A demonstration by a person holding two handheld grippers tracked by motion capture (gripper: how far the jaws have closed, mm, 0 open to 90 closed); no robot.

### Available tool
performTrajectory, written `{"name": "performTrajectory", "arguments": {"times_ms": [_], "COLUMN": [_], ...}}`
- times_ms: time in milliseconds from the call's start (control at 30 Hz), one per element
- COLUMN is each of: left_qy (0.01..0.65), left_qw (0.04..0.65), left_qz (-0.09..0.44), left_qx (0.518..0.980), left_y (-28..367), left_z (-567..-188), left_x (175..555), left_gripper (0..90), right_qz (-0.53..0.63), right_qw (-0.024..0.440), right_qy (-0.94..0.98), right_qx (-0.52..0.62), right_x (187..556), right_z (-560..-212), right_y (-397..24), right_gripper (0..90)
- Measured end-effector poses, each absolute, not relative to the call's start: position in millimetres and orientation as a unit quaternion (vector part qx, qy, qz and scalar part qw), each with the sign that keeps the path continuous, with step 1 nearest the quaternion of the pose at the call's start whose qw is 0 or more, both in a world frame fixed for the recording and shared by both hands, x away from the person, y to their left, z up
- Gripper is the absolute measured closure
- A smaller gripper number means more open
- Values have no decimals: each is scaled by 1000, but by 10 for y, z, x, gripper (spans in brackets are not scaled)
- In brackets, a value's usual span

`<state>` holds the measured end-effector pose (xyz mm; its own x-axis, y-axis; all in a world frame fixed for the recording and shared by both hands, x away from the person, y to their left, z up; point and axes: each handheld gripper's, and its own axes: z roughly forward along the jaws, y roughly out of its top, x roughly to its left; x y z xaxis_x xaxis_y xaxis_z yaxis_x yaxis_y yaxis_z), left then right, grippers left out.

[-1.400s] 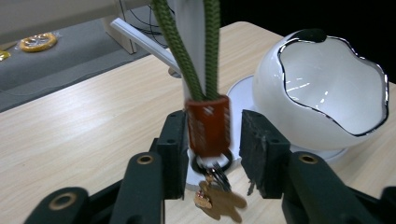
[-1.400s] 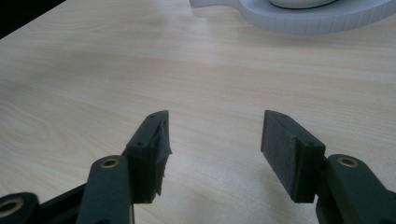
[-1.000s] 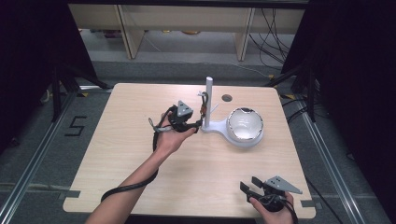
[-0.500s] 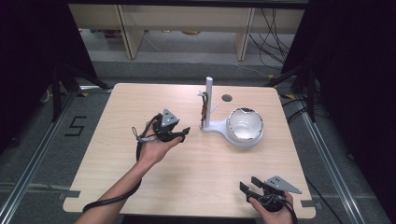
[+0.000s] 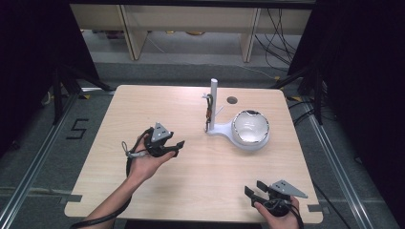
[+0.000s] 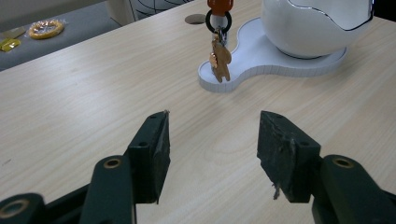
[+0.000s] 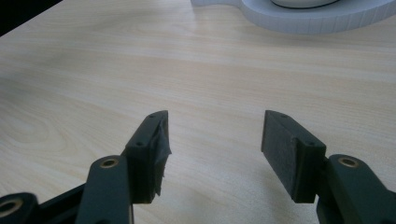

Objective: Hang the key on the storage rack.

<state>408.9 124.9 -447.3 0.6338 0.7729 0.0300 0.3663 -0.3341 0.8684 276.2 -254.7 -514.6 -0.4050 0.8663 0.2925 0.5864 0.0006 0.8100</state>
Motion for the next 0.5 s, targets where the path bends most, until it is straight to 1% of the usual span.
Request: {"name": "performTrajectory", "arguments": {"times_ms": [333,500], "left_qy": [373,381], "left_qw": [465,463], "left_qz": [233,240], "left_qx": [769,764], "left_y": [1491,1644], "left_z": [-4493,-4547], "left_x": [3896,3790], "left_gripper": [434,433], "right_qz": [467,459], "right_qw": [159,164], "right_qy": [704,708], "right_qx": [511,512], "right_x": [2783,2783], "right_z": [-5156,-5153], "right_y": [-2564,-2568], "right_gripper": [424,423]}}
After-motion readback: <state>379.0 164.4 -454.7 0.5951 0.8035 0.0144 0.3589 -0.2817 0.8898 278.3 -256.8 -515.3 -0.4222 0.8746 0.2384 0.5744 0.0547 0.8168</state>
